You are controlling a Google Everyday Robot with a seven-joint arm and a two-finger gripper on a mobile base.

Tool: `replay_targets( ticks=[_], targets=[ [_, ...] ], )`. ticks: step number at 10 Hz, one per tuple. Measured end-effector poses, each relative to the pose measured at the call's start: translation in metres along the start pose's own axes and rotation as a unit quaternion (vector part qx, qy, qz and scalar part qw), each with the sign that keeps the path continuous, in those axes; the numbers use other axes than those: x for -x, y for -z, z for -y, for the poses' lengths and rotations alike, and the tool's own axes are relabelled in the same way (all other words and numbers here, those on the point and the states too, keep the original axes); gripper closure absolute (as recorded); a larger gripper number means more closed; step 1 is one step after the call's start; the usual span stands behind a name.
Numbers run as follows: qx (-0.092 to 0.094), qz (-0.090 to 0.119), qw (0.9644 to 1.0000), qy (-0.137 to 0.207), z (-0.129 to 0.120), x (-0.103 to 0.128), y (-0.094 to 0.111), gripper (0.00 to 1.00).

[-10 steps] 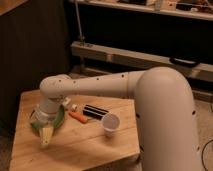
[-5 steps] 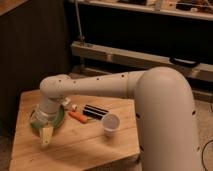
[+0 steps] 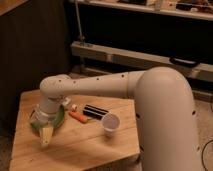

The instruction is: Drag the pepper across the table

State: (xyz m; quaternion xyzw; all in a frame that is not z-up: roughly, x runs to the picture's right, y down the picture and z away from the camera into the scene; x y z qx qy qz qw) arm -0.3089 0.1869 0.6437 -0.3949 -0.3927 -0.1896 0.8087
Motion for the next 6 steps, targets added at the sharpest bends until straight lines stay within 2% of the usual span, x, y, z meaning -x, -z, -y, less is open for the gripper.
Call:
replay_targets(
  ticks=[4, 5, 6],
  targets=[
    [0.000, 0.000, 1.0000, -0.003, 0.000, -0.001, 0.000, 0.20],
    [-0.004, -0.005, 0.9999, -0.012, -0.001, -0.003, 0.003, 0.20],
    [-0.016, -0.014, 0.9989, -0.042, -0.004, -0.013, 0.012, 0.20]
  ],
)
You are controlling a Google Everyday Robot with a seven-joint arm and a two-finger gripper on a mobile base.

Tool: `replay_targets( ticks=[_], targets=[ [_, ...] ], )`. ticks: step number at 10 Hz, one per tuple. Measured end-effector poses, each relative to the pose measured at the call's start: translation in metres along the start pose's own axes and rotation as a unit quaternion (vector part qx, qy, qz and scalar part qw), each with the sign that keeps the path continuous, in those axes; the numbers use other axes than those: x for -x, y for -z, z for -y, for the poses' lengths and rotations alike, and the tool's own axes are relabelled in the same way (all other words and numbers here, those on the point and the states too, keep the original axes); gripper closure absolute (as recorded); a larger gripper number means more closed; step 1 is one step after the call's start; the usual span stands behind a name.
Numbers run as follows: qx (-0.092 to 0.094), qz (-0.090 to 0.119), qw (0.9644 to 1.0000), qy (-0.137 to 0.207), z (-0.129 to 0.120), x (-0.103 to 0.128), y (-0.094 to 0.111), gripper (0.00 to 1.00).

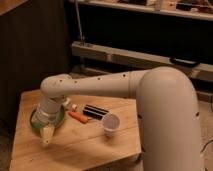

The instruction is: Drag the pepper across the table

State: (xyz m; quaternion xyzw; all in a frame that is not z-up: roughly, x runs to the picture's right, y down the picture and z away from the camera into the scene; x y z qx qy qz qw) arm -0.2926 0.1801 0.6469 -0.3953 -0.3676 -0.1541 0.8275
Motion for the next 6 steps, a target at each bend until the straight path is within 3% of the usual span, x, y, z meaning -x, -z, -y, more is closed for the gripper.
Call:
replay_targets(
  ticks=[2, 3, 4, 6],
  targets=[
    [-0.025, -0.012, 0.9979, -0.058, -0.008, -0.031, 0.022, 0.20],
    [-0.038, -0.019, 0.9953, -0.087, -0.014, -0.048, 0.035, 0.20],
    [-0.055, -0.031, 0.9897, -0.129, -0.019, -0.072, 0.052, 0.20],
    [-0.076, -0.055, 0.9801, -0.175, -0.011, -0.102, 0.076, 0.20]
  ],
)
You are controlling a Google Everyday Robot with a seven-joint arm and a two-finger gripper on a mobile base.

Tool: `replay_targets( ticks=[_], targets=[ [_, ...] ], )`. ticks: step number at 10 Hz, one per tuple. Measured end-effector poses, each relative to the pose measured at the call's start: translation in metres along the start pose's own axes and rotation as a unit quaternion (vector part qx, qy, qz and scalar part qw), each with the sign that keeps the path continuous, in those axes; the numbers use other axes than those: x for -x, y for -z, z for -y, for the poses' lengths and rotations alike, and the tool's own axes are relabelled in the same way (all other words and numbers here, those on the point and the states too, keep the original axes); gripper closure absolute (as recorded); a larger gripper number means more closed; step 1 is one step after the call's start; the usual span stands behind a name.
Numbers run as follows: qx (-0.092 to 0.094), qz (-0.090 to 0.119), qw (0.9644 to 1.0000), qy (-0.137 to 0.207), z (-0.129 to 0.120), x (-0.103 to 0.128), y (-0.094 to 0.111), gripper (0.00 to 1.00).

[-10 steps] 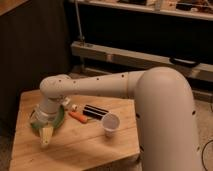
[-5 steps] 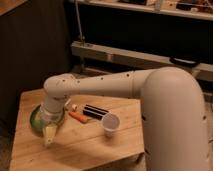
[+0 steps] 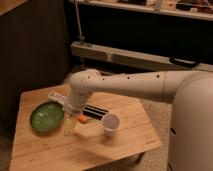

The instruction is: Drag the pepper across the table

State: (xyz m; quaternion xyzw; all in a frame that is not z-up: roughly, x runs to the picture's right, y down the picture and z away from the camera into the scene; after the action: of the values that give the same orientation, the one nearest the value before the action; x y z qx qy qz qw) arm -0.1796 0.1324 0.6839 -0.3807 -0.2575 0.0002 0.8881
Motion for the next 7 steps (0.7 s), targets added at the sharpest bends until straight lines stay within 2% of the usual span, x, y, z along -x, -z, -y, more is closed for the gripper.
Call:
replay_targets(
  ticks=[2, 4, 6, 7],
  targets=[
    [-0.020, -0.031, 0.9988, -0.032, 0.030, -0.026, 0.019, 0.20],
    [-0.036, -0.065, 0.9961, -0.049, 0.052, -0.040, 0.027, 0.20],
    [-0.044, -0.076, 0.9945, -0.059, 0.061, -0.052, 0.022, 0.20],
    [-0.054, -0.073, 0.9943, -0.056, 0.059, -0.052, 0.018, 0.20]
  ],
)
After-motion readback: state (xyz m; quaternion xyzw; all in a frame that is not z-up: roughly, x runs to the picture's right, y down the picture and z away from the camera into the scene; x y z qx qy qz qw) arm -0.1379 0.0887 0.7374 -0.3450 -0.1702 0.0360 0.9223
